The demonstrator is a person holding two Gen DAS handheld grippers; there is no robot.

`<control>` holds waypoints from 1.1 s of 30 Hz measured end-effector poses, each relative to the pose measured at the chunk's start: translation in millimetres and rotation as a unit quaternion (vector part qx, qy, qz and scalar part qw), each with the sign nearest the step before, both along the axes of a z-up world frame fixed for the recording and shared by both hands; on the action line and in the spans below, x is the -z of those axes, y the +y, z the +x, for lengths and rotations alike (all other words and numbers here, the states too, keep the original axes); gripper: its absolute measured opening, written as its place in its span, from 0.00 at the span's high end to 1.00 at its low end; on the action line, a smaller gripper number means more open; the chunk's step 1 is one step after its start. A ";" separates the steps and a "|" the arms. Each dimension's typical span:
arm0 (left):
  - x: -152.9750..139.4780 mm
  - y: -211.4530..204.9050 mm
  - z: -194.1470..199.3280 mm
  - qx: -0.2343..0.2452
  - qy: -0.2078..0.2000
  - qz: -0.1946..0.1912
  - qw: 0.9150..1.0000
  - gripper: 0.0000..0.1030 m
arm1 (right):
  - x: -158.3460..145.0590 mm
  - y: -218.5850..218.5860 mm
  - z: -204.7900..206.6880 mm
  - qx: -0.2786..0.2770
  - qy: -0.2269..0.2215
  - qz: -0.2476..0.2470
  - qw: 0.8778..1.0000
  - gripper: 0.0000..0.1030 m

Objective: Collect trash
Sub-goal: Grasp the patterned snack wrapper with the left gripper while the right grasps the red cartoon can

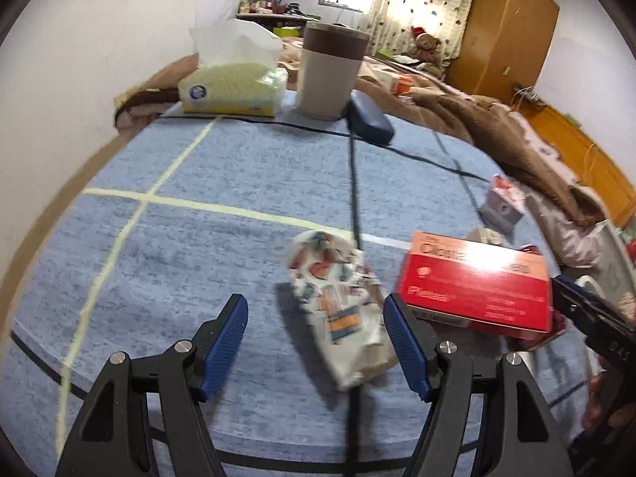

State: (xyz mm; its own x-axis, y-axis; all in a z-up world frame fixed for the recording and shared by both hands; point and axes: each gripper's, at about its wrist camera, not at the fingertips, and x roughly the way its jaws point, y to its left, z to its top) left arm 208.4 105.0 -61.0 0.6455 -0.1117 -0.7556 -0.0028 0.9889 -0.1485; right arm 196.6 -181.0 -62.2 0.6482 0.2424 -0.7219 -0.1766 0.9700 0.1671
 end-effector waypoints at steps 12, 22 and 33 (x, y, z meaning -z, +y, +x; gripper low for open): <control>9.8 3.6 11.2 -0.001 0.022 -0.003 1.000 0.30 | 8.3 7.3 5.5 -0.008 0.015 -0.020 1.000 0.38; 10.8 -0.7 15.6 -0.006 0.022 0.006 1.000 0.34 | 9.3 5.0 5.8 -0.002 0.011 -0.037 0.999 0.38; 8.3 -6.2 15.7 0.008 0.015 0.001 1.000 0.62 | 8.8 6.1 3.9 -0.005 0.007 -0.032 0.999 0.47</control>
State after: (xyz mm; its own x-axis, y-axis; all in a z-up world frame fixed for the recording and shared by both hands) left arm 224.1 98.8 -69.3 0.6208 -0.1195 -0.7748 0.0087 0.9893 -0.1457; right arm 200.5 -174.9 -71.0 0.6356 0.2011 -0.7454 -0.1843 0.9771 0.1065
